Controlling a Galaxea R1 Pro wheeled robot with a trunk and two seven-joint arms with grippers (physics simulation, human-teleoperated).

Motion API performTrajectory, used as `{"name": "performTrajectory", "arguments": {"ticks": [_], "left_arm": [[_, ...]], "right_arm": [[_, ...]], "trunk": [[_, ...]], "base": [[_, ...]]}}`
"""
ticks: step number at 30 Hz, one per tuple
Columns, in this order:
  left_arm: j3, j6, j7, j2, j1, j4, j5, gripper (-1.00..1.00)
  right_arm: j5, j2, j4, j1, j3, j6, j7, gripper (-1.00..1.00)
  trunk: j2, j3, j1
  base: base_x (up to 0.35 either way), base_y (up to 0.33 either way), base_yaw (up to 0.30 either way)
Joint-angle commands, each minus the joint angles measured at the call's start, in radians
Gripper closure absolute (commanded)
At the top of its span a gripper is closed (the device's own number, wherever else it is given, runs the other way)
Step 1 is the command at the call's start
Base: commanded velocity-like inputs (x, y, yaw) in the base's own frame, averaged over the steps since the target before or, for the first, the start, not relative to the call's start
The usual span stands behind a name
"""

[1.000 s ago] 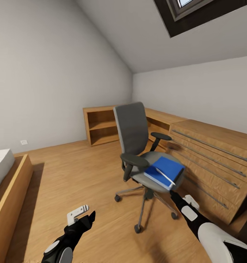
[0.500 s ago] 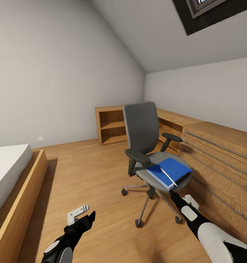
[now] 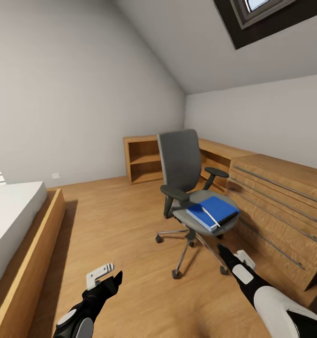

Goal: In the bedroom, organize the workspace by keeping the computer under the desk, ensuring the monitor is on the desk, placing the keyboard on the desk next to the monitor, placing the mouse on the desk next to the keyboard, moving the folder from the swivel chair onto the desk next to the mouse, stacking the notebook on top of the folder with the pen on top of the notebook, and positioning the swivel chair next to the desk.

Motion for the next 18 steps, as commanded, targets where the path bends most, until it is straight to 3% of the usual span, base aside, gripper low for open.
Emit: {"name": "performTrajectory", "arguments": {"ticks": [1, 11, 18], "left_arm": [[-0.001, 0.003, 0.009, 0.0, 0.0, -0.002, 0.011, -1.0], [0.0, -0.003, 0.009, 0.0, 0.0, 0.015, 0.012, -1.0], [-0.003, -0.004, 0.011, 0.0, 0.0, 0.059, 0.012, -1.0]], "right_arm": [[-0.011, 0.0, 0.002, -0.001, 0.001, -0.004, 0.005, -1.0], [-0.011, -0.001, 0.029, -0.001, 0.001, -0.004, 0.009, -1.0], [-0.008, 0.0, 0.077, 0.005, 0.002, -0.029, 0.049, -1.0]], "trunk": [[0.0, 0.0, -0.001], [0.0, 0.006, -0.001], [0.049, 0.034, -0.027]], "base": [[-0.185, 0.0, -0.097], [-0.05, 0.0, -0.191], [-0.001, 0.0, -0.225]]}}
